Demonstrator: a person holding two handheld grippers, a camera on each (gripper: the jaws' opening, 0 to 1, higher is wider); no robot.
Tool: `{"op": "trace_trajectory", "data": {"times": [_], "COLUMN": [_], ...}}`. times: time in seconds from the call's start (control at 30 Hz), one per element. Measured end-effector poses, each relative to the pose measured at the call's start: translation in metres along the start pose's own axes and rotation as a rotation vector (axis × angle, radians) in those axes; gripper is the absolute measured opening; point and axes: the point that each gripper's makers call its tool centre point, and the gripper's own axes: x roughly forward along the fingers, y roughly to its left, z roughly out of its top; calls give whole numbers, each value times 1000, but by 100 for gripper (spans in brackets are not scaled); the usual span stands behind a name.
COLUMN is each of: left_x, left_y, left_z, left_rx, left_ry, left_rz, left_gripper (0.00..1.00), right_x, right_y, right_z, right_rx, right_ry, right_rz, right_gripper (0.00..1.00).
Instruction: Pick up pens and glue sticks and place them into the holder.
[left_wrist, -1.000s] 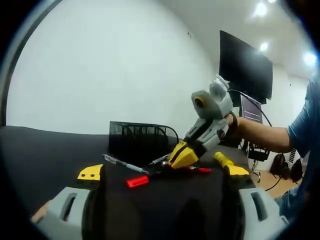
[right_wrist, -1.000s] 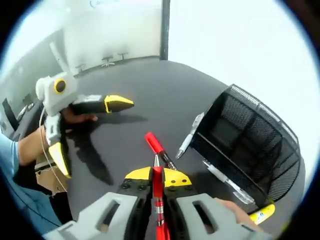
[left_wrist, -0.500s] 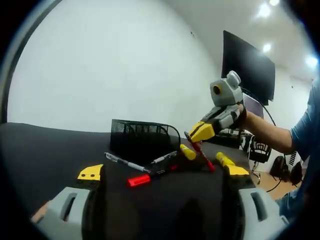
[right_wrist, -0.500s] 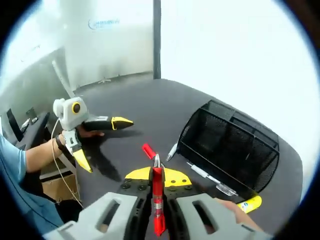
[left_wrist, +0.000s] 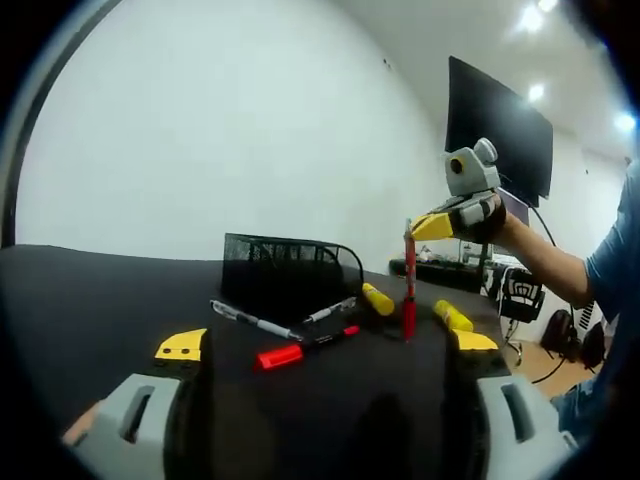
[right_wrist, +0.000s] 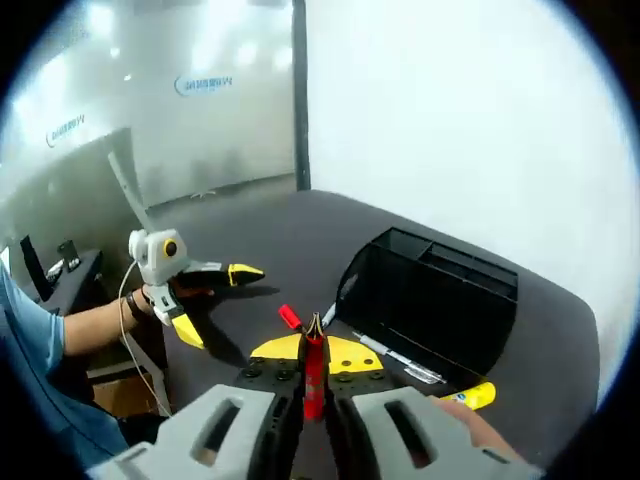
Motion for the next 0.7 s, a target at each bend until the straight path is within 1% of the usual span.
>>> {"op": "trace_trajectory", "data": {"times": [0.13,0.3,0.7], "left_x": [0,0,-1], "left_y": [1,1,0], "left_z": [-1,-1,0], "left_rx": [1,2,5], "left_ry": [3,4,1], "left_rz": [4,4,1], "left_gripper": [90,90,90], "right_x": [-8,-12,-10], "right_y": [-6,-14,-19], "right_z": [8,17,32], "right_rx": [15,22,14], "right_ry": [-34,-58,-77], "right_rz": [-16,-30,-48], "right_gripper": [4,4,4]}}
